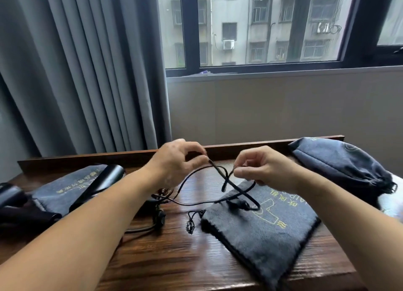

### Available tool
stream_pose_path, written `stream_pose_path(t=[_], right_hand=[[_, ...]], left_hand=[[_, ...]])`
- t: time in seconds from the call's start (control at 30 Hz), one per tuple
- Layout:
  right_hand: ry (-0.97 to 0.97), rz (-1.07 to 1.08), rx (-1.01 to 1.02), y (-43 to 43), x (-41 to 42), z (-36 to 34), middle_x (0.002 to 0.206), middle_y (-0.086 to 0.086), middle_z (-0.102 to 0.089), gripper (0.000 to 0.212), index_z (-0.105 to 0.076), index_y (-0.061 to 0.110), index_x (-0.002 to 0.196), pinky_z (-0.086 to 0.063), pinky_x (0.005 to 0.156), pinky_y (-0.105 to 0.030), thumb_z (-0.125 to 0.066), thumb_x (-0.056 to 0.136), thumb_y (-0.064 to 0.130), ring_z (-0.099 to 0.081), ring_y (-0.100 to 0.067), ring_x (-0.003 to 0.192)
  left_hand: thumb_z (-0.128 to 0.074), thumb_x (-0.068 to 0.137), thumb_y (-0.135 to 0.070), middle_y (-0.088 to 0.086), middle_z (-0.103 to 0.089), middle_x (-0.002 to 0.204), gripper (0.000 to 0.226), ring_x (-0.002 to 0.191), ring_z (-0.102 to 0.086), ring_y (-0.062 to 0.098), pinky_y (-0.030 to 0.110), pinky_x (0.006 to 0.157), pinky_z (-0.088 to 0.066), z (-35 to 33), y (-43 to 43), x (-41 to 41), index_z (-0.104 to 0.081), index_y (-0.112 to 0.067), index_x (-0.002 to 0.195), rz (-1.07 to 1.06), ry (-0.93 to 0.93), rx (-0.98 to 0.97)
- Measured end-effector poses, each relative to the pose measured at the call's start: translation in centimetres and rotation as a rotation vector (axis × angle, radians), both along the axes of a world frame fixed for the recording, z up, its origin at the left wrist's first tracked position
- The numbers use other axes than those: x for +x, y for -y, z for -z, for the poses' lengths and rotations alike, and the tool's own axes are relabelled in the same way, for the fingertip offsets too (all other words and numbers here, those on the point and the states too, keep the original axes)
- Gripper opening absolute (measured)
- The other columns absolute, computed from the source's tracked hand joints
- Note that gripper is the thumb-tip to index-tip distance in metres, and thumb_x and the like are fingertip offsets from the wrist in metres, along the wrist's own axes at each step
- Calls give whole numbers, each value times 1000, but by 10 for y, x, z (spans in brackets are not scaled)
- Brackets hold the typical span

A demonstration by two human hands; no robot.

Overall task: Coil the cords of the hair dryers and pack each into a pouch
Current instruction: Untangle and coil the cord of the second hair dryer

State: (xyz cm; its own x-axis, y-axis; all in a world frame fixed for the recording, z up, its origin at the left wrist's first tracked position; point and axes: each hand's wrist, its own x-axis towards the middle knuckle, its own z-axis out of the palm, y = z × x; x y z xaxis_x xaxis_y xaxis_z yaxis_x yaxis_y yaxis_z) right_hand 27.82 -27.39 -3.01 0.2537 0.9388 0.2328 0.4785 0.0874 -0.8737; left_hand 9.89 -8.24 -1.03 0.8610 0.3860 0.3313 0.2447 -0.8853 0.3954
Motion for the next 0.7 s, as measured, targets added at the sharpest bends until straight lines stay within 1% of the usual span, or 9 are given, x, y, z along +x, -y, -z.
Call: stream_pose_path(t=[0.1, 0.17, 0.23, 0.3, 0.4, 0.5, 0.6, 0.63, 0.7], right_hand=[[100, -15, 3, 1, -7, 10, 55, 6, -50, 4, -79, 19, 84, -30, 50, -24, -78, 86, 15, -40, -8, 54], [193, 3, 37, -2, -12, 14, 66, -1, -66, 8, -80, 21, 84, -43, 58, -23, -81, 83, 13, -53, -9, 61], [236, 37, 68, -3, -11, 17, 79, -1, -72, 11, -81, 24, 83, -49, 65, -31, -85, 80, 14, -63, -17, 69], [264, 64, 51, -2, -5, 24, 83, 2, -67, 13, -82, 28, 82, -48, 65, -32, -88, 75, 18, -61, -17, 70], [297, 66, -25, 0, 2, 36, 85, 6, -63, 14, -82, 33, 82, -51, 67, -33, -89, 73, 25, -61, -14, 72], [298, 104, -66, 0, 6, 40, 86, 3, -68, 12, -82, 31, 82, -55, 75, -39, -88, 74, 25, -67, -19, 78], [268, 106, -150, 2, 9, 39, 78, 6, -74, 7, -80, 27, 78, -54, 69, -30, -86, 79, 23, -66, -15, 69], [301, 101, -222, 4, 10, 38, 71, 10, -71, 8, -79, 26, 76, -50, 64, -26, -85, 80, 28, -61, -9, 63], [425, 171, -353, 7, 15, 35, 69, 10, -66, 27, -74, 22, 78, -45, 63, -25, -82, 78, 47, -54, -2, 63]], left_hand=[[-68, 89, -54, -5, -56, 61, 29, 57, -49, 7, 23, 58, -42, 6, -11, -3, -67, -27, 80, -100, 218, -88], [-66, 93, -52, -8, -44, 54, 40, 51, -42, 11, 28, 53, -39, 1, -9, -1, -58, -19, 72, -156, 348, -181], [-64, 96, -48, -4, -41, 52, 44, 46, -42, 17, 41, 53, -45, -9, -5, 0, -51, -15, 69, -101, 501, -448], [-61, 101, -35, -2, -46, 52, 39, 42, -43, 16, 39, 53, -51, -22, 0, -1, -48, -19, 69, -37, 640, -720], [-53, 105, -28, 9, -72, 78, 30, 52, -59, 20, 37, 60, -59, -42, 15, -6, -46, -19, 76, 103, 706, -1027], [-46, 106, -32, 14, -78, 103, 29, 77, -74, 26, 34, 68, -61, -55, 25, -7, -47, -20, 80, 203, 742, -1243], [-44, 107, -35, 15, -78, 103, 39, 96, -76, 28, 33, 72, -61, -65, 25, -8, -46, -19, 72, 256, 847, -1413], [-44, 107, -36, 16, -78, 102, 40, 98, -76, 28, 32, 72, -62, -67, 23, -10, -45, -18, 71, 262, 884, -1454], [-45, 107, -35, 17, -78, 99, 41, 97, -76, 29, 32, 69, -62, -67, 21, -14, -45, -17, 70, 230, 918, -1508]])
